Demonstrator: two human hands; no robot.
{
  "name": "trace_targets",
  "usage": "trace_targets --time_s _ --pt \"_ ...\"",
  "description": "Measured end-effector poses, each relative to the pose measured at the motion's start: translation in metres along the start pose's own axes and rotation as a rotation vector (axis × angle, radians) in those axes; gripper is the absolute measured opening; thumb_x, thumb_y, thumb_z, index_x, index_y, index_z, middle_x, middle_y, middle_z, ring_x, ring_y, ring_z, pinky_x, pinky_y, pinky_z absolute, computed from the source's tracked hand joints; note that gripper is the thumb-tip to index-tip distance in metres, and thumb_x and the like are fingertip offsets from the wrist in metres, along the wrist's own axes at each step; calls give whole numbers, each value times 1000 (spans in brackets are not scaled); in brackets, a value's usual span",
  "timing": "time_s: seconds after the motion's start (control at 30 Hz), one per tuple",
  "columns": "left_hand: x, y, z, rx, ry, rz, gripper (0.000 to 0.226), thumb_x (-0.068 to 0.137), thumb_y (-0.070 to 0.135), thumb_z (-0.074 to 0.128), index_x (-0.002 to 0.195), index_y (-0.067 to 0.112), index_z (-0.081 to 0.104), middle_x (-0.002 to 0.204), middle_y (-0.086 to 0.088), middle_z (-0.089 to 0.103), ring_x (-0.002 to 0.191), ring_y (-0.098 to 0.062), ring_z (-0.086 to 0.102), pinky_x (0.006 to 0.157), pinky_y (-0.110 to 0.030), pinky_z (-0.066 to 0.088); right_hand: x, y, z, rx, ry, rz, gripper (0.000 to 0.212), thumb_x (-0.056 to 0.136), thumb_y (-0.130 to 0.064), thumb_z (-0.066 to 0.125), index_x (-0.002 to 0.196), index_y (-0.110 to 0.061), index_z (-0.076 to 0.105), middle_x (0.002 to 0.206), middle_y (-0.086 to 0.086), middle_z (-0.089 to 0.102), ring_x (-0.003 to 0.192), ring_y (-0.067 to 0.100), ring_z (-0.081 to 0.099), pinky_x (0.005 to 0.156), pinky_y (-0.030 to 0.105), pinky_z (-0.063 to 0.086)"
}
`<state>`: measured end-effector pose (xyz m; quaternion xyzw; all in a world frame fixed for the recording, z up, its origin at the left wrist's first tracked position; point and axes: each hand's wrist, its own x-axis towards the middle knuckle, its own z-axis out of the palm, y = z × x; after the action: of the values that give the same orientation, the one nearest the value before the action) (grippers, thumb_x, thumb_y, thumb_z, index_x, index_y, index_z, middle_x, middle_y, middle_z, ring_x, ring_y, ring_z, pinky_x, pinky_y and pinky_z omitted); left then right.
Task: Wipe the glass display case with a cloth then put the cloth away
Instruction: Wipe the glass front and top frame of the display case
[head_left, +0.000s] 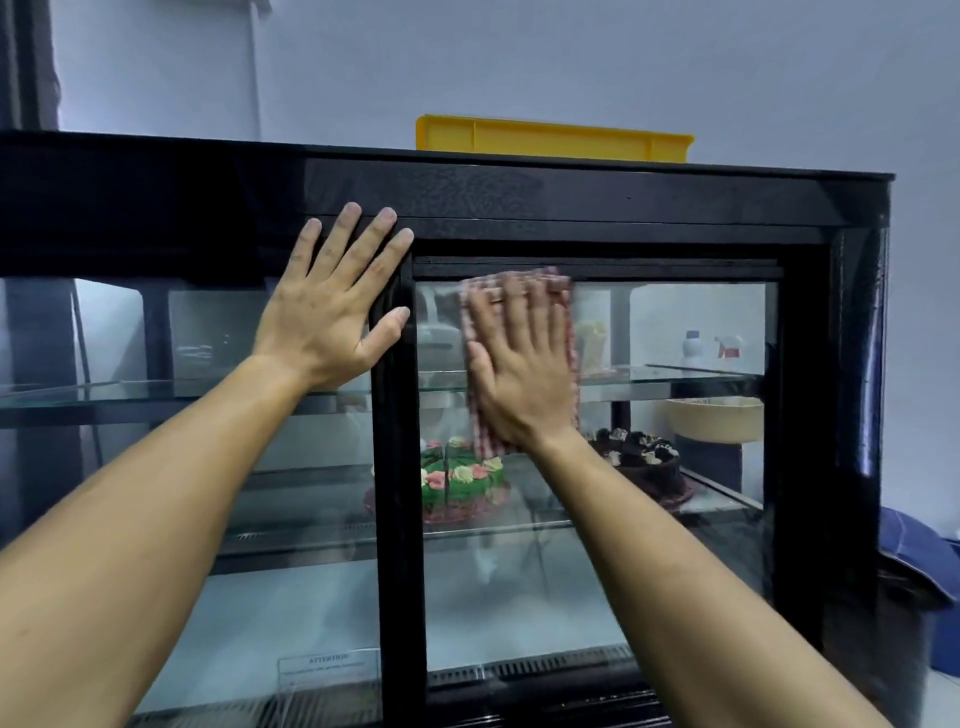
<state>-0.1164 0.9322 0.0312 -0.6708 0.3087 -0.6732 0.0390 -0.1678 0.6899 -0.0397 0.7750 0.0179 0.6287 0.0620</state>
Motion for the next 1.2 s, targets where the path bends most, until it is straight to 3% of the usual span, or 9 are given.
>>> trace_targets --time_s 0.13,0.2,0.33,0.43,0.57,0.77,0.87,1.03,1.2 --pt "-2 -2 1 -21 14 -10 81 100 56 34 168 16 12 175 -6 5 162 -29 4 131 -51 6 6 32 2 -49 8 -310 58 110 -48 37 164 -30 30 173 10 18 161 32 11 130 53 15" --pt "-1 -1 1 -20 11 -26 85 99 57 34 167 13 10 175 -8 2 162 -29 1 131 -48 3 7 74 -4 -61 12 -313 58 110 -48 36 165 -30 28 173 10 19 161 33 13 129 56 16" --pt "0 -1 2 -18 -6 -39 85 99 58 34 167 12 12 175 -7 6 162 -28 1 131 -48 1 -7 161 -21 -31 21 201 63 108 -58 15 166 -33 10 176 7 4 162 29 2 130 54 8" --pt "0 0 3 3 15 -16 85 99 57 35 167 10 14 175 -9 8 162 -30 3 131 -51 4 -14 196 -34 64 14 498 69 105 -57 12 168 -28 6 176 8 -3 162 29 -6 130 53 0" --pt "0 -1 2 2 23 -7 84 100 57 33 166 9 15 174 -11 9 162 -30 5 131 -50 5 -5 202 -37 103 77 718 66 107 -48 19 168 -26 8 175 9 -1 162 30 -5 130 48 -6" --pt "1 0 2 -11 26 -9 81 102 56 32 166 9 17 174 -10 10 162 -29 5 131 -48 6 8 167 -29 105 168 932 70 104 -48 9 168 -21 5 175 13 -1 161 37 -6 128 49 -9" --pt "1 1 1 -9 20 -13 79 103 54 30 166 9 16 175 -9 9 162 -28 4 131 -47 5 17 95 -19 54 182 763 71 107 -51 7 167 -14 3 174 18 -3 160 39 -4 128 57 -4" --pt "0 1 1 -24 28 -13 75 105 52 30 166 9 18 174 -9 12 162 -28 6 131 -49 8 25 -47 6 43 110 228 64 110 -45 25 167 -17 15 174 15 -1 160 36 2 129 57 2" --pt "0 -1 0 -42 34 -4 75 104 52 32 166 10 19 174 -8 12 162 -28 7 131 -48 8 26 -26 10 22 56 -121 59 110 -45 28 166 -25 26 174 10 16 161 32 10 131 51 9"
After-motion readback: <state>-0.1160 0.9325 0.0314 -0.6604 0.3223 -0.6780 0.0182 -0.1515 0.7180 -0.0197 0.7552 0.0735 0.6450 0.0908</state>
